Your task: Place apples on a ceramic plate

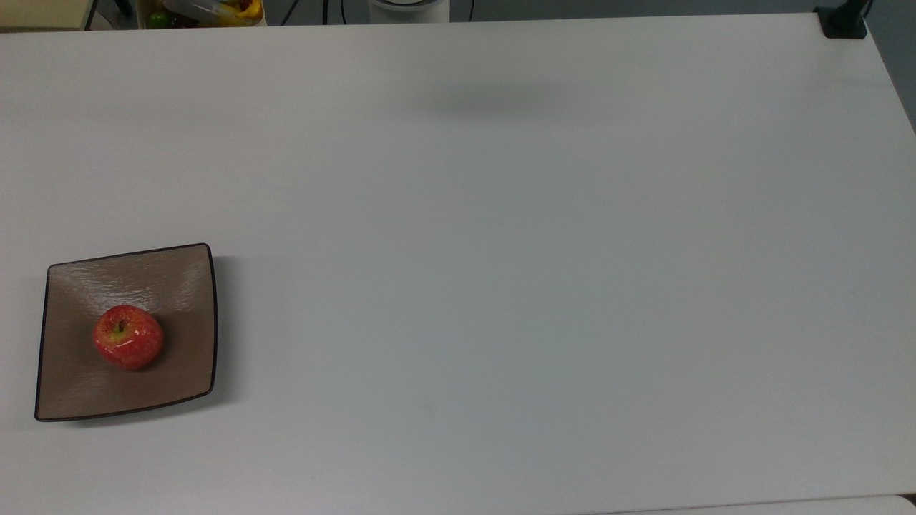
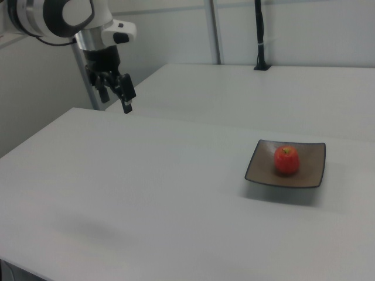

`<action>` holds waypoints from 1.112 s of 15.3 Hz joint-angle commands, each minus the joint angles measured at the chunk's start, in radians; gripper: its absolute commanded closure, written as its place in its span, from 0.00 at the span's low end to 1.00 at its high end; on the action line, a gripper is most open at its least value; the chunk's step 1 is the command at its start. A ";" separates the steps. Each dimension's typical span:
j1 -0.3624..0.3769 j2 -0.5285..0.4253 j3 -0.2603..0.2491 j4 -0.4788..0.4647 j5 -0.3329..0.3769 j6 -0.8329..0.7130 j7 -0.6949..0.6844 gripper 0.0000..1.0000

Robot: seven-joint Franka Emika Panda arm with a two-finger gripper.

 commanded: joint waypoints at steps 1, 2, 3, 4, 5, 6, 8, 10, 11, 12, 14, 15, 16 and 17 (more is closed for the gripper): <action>-0.100 -0.019 0.116 -0.045 -0.019 0.044 -0.089 0.00; -0.137 -0.016 0.159 -0.049 -0.021 0.064 -0.113 0.00; -0.145 -0.013 0.170 -0.053 -0.022 0.084 -0.124 0.00; -0.142 -0.008 0.170 -0.056 -0.022 0.101 -0.133 0.00; -0.142 -0.001 0.170 -0.056 -0.031 0.109 -0.153 0.00; -0.142 0.004 0.170 -0.054 -0.038 0.115 -0.175 0.00; -0.140 0.005 0.167 -0.054 -0.039 0.141 -0.189 0.00; -0.126 0.004 0.133 -0.056 -0.039 0.161 -0.198 0.00; -0.094 0.002 0.101 -0.056 -0.038 0.161 -0.211 0.00; -0.064 0.001 0.072 -0.056 -0.036 0.159 -0.213 0.00; -0.048 -0.005 0.055 -0.065 -0.033 0.159 -0.212 0.00; -0.050 -0.004 0.053 -0.062 -0.029 0.161 -0.201 0.00; -0.050 -0.004 0.053 -0.060 -0.025 0.156 -0.198 0.00; -0.048 -0.005 0.053 -0.060 -0.025 0.150 -0.204 0.00</action>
